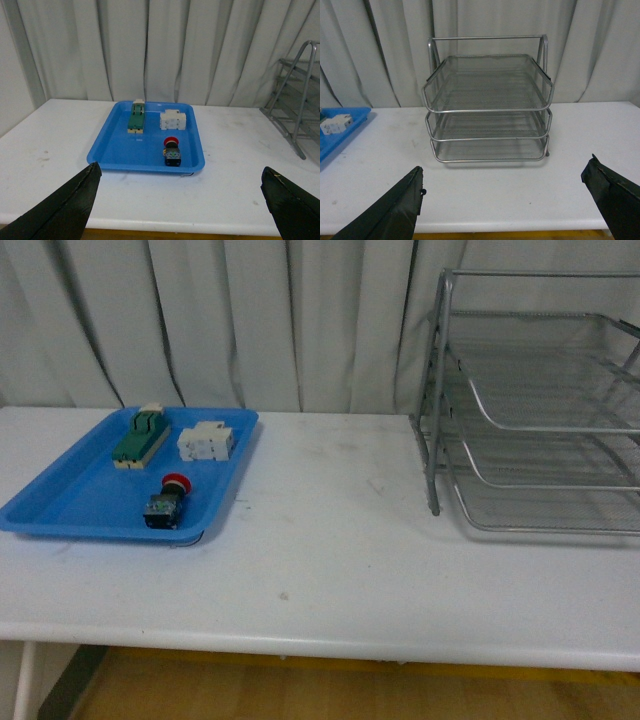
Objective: Place button on rack with both arms
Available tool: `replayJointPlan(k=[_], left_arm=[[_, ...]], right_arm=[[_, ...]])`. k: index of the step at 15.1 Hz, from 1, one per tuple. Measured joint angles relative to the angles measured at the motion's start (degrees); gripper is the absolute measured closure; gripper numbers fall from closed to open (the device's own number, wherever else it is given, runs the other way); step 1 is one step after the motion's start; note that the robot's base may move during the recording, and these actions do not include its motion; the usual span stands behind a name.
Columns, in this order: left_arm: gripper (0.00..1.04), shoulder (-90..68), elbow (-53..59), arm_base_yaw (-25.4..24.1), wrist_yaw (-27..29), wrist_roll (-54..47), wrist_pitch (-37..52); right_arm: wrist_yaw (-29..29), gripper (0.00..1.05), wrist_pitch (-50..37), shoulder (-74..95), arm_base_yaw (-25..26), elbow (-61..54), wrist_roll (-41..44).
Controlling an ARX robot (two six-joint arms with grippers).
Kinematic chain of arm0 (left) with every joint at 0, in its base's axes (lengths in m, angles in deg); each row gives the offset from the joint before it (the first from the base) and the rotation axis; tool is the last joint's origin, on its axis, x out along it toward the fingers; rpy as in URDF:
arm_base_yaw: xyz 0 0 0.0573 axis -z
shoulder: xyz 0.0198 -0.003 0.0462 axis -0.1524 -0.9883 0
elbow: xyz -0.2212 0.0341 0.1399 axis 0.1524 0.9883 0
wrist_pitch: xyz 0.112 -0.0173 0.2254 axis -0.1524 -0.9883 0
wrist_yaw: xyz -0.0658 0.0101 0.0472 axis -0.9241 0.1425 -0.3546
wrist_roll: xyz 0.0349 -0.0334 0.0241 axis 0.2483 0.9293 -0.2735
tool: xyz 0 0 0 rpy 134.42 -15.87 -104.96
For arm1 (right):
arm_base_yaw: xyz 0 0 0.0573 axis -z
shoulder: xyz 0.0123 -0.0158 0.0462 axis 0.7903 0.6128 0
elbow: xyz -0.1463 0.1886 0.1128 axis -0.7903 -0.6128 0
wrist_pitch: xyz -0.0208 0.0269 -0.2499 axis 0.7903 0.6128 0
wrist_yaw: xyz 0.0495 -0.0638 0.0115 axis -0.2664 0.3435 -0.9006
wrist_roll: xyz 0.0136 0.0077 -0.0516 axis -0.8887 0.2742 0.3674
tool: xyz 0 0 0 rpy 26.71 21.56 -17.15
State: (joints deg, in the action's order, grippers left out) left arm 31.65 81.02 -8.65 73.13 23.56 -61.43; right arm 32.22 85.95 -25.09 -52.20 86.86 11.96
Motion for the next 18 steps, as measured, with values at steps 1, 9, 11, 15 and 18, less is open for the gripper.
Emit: replayJointPlan(k=[1, 9, 11, 15, 18], left_arm=[[0.07, 0.0, 0.0, 0.0, 0.0, 0.0, 0.0], [0.07, 0.0, 0.0, 0.0, 0.0, 0.0, 0.0], [0.07, 0.0, 0.0, 0.0, 0.0, 0.0, 0.0], [0.07, 0.0, 0.0, 0.0, 0.0, 0.0, 0.0], [0.07, 0.0, 0.0, 0.0, 0.0, 0.0, 0.0]], right_arm=[[0.0, 0.06, 0.0, 0.0, 0.0, 0.0, 0.0], [0.0, 0.06, 0.0, 0.0, 0.0, 0.0, 0.0], [0.0, 0.06, 0.0, 0.0, 0.0, 0.0, 0.0], [0.0, 0.06, 0.0, 0.0, 0.0, 0.0, 0.0], [0.0, 0.06, 0.0, 0.0, 0.0, 0.0, 0.0]])
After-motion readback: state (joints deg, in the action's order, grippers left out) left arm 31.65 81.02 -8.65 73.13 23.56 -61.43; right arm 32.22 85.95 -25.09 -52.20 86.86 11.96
